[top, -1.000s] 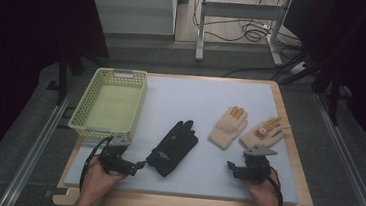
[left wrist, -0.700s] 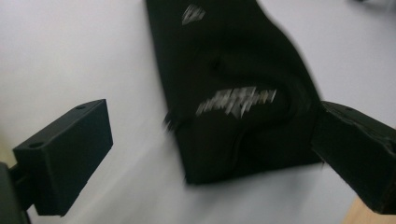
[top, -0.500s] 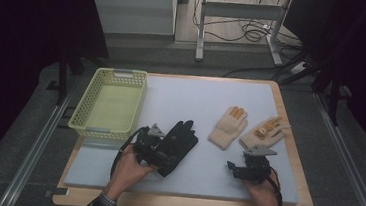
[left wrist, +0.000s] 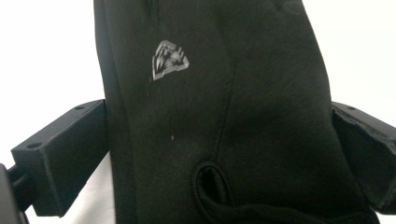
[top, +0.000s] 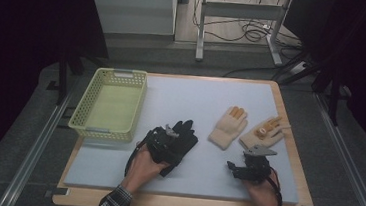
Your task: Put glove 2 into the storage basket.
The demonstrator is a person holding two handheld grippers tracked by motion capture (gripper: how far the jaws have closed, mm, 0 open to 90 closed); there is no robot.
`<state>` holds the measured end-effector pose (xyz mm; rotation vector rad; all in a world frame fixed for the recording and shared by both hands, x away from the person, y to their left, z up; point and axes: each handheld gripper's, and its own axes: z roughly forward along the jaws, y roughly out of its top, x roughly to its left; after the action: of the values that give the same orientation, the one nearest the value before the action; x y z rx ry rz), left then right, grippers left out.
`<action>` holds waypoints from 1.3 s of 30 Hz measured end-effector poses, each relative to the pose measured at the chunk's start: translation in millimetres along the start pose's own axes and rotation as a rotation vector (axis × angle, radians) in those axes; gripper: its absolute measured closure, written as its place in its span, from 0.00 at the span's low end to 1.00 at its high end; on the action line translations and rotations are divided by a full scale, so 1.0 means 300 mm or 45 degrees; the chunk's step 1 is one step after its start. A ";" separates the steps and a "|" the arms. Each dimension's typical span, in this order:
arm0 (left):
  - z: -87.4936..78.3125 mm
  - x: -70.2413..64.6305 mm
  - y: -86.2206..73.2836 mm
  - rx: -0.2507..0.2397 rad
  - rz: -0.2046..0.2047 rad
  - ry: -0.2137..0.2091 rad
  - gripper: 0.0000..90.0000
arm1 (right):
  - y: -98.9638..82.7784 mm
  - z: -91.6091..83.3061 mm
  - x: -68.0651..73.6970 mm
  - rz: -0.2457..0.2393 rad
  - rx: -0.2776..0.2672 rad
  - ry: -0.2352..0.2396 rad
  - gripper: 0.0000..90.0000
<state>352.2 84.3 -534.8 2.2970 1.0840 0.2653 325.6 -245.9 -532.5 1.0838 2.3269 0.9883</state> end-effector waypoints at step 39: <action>-0.273 0.124 0.174 -0.105 -0.024 0.079 0.72 | 0.000 0.000 -0.001 -0.003 -0.001 -0.001 0.26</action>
<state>376.6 120.4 -440.5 2.2181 1.1039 0.3690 325.8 -246.0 -532.6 1.0805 2.3269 0.9875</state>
